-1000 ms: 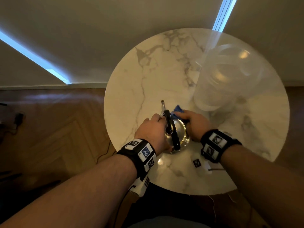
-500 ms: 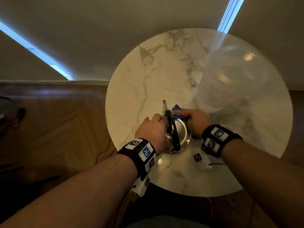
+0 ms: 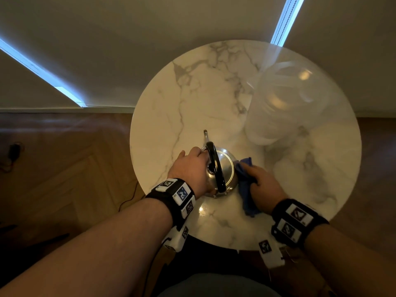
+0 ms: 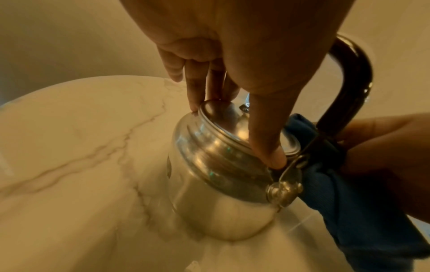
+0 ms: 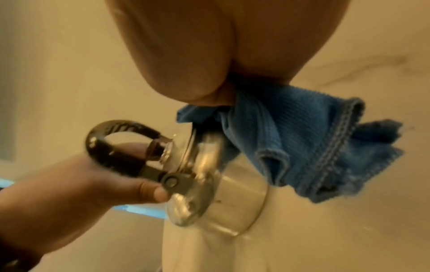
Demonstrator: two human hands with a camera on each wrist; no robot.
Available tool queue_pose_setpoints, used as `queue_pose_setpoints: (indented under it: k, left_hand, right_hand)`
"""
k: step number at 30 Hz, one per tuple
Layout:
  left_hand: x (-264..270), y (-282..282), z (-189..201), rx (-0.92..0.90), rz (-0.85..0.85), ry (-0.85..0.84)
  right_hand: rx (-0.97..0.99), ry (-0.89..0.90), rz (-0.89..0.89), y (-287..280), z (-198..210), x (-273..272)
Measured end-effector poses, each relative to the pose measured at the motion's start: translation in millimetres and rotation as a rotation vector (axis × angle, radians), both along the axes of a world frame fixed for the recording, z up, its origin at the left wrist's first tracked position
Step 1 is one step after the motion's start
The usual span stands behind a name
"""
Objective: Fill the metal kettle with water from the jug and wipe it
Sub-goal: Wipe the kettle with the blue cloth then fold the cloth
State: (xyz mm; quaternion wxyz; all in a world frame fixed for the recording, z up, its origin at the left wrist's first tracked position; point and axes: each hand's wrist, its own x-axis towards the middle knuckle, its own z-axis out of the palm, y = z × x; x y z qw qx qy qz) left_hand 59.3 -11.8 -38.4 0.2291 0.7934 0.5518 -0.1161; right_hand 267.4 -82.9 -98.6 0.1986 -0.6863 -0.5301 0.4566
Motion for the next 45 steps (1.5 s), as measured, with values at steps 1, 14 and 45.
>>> queue_pose_setpoints:
  k: [1,14,45]
  left_hand:
    - [0.3,0.2,0.5,0.007,-0.002,0.001]
    - [5.3,-7.9,11.5,-0.019,0.036,0.002]
    - [6.1,101.4,58.9,0.188,-0.534,-0.033]
  right_hand:
    - [0.017,0.015,0.011,-0.4,3.7,-3.6]
    - [0.080,-0.041,0.200,-39.0,13.4,0.6]
    - [-0.042,0.066,-0.180,15.1,72.5,43.5]
